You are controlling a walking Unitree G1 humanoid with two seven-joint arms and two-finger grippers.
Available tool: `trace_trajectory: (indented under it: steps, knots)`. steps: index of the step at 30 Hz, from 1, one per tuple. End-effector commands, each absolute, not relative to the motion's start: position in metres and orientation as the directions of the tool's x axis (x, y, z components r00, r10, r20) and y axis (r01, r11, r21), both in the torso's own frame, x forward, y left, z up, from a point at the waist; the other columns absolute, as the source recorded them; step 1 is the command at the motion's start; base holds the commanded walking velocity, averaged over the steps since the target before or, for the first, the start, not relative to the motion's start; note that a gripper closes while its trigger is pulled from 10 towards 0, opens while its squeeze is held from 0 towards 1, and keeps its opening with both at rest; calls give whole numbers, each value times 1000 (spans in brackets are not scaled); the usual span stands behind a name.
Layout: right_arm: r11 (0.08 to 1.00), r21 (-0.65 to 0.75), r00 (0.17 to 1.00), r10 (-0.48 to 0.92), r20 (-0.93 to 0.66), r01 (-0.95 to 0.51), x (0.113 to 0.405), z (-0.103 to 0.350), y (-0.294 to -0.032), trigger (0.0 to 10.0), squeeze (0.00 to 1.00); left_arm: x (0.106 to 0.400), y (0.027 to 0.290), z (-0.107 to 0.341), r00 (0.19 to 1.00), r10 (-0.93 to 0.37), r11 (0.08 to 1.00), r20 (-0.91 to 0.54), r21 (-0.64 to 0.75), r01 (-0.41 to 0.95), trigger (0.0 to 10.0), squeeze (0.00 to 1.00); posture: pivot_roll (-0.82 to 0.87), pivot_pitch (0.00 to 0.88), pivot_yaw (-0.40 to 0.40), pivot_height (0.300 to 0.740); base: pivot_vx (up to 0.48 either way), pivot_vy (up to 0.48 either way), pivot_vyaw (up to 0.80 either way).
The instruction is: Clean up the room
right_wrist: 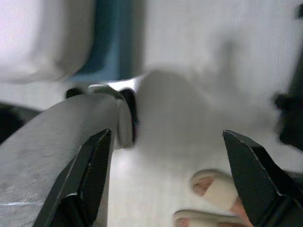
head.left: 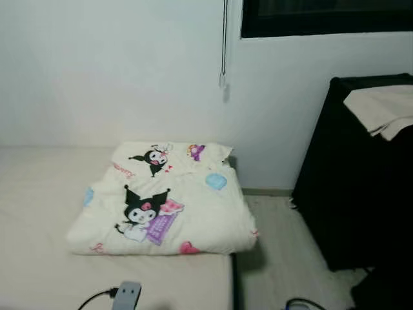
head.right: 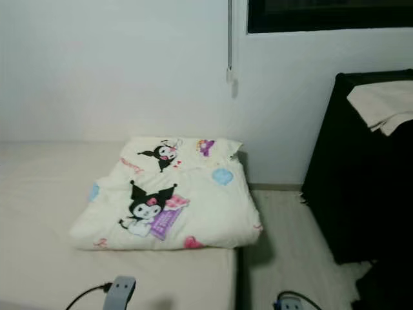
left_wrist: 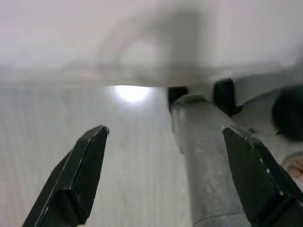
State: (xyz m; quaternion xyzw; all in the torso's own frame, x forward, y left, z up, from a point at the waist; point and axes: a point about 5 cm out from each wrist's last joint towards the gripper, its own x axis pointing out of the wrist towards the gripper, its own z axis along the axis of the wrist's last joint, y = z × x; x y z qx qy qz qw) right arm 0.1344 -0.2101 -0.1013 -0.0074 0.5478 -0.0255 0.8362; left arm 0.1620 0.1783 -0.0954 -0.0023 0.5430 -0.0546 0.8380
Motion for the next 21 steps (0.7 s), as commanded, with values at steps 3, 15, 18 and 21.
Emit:
trace_trajectory:
  steps: [3,15,18,21]
  knots:
    - [1000,-15,331,-14,-944,0,118,-108,-203,10000,0,160,180,-96,399,-92,994,-912,-60,93,10000,0,-55,0,44,731,0,-480,0]
    - [998,-11,292,7,-956,-60,107,-111,-202,10000,0,160,180,-96,397,-95,993,-913,-61,97,10000,0,-72,0,48,731,0,-118,518]
    - [997,-3,291,21,-957,-83,106,-112,-194,10000,0,161,179,-96,399,-97,993,-912,-63,98,10000,0,-73,0,51,731,0,0,800]
    - [996,4,290,30,-956,-92,105,-113,-188,10000,0,161,179,-96,397,-100,993,-912,-65,100,10000,0,-75,0,51,731,0,0,800]
